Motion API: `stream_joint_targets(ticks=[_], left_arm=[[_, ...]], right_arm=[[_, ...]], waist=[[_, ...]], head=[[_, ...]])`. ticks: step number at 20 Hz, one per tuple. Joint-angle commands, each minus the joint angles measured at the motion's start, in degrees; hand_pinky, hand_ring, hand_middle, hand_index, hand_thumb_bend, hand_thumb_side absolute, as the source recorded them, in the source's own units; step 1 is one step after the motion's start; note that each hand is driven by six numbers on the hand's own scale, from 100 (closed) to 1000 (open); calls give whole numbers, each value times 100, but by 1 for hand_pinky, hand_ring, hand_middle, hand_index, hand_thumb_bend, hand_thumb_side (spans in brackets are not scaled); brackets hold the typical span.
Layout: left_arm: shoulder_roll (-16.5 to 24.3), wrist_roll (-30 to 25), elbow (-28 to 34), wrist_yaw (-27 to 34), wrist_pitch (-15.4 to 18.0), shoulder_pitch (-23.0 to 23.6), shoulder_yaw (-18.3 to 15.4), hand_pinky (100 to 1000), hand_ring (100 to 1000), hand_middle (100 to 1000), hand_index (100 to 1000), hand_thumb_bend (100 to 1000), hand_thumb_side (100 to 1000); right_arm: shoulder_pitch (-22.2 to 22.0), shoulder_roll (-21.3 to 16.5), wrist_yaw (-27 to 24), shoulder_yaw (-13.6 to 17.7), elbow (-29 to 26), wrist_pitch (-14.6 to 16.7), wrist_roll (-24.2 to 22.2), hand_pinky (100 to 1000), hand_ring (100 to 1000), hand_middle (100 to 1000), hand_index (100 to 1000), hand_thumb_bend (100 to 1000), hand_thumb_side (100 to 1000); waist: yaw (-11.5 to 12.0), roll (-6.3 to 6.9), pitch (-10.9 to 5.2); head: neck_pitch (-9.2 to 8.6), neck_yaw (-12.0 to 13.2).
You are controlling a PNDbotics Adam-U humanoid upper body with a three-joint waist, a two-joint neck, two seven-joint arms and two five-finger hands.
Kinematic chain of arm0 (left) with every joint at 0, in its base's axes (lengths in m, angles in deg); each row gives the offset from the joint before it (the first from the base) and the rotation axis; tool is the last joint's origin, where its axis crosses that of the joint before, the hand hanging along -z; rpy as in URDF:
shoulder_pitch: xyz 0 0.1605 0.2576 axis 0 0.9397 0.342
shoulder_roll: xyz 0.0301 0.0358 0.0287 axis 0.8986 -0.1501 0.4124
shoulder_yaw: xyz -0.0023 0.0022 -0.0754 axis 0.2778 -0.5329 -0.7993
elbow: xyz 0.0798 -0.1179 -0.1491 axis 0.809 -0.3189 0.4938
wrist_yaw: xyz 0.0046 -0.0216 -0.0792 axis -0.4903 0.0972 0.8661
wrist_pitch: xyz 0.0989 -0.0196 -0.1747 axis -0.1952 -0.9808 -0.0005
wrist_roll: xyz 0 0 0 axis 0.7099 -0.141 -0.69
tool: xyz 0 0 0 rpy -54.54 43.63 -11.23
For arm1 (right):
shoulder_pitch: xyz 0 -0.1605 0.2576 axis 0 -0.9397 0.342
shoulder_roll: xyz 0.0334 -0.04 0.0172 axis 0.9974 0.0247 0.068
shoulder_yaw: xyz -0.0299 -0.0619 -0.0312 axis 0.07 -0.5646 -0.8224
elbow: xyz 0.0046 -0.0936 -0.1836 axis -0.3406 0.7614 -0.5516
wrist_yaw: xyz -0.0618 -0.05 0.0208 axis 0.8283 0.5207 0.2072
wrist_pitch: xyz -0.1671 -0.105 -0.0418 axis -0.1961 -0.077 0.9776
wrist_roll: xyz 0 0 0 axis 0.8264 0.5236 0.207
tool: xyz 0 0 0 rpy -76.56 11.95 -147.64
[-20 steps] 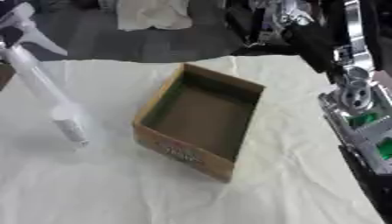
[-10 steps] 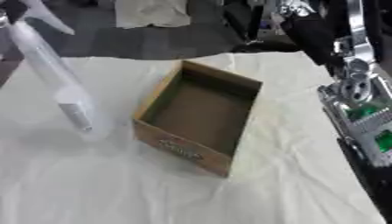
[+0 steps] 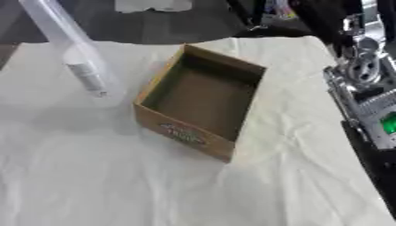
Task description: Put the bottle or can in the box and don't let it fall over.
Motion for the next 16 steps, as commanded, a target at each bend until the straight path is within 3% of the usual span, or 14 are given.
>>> stream_joint_targets(ticks=[1, 16], left_arm=[[23, 79, -50, -2, 14, -237, -175, 573, 308, 390, 446, 100, 200], [-296, 287, -287, 157, 40, -673, -299, 573, 304, 385, 441, 100, 207]], right_arm=[[81, -94, -1, 39, -68, -13, 35, 908, 754, 723, 756, 100, 439], [217, -27, -26, -5, -68, -58, 6, 907, 752, 723, 755, 100, 444]], waist=[[19, -6, -131], [-88, 65, -60]], head=[[-31, -9], [-228, 119]])
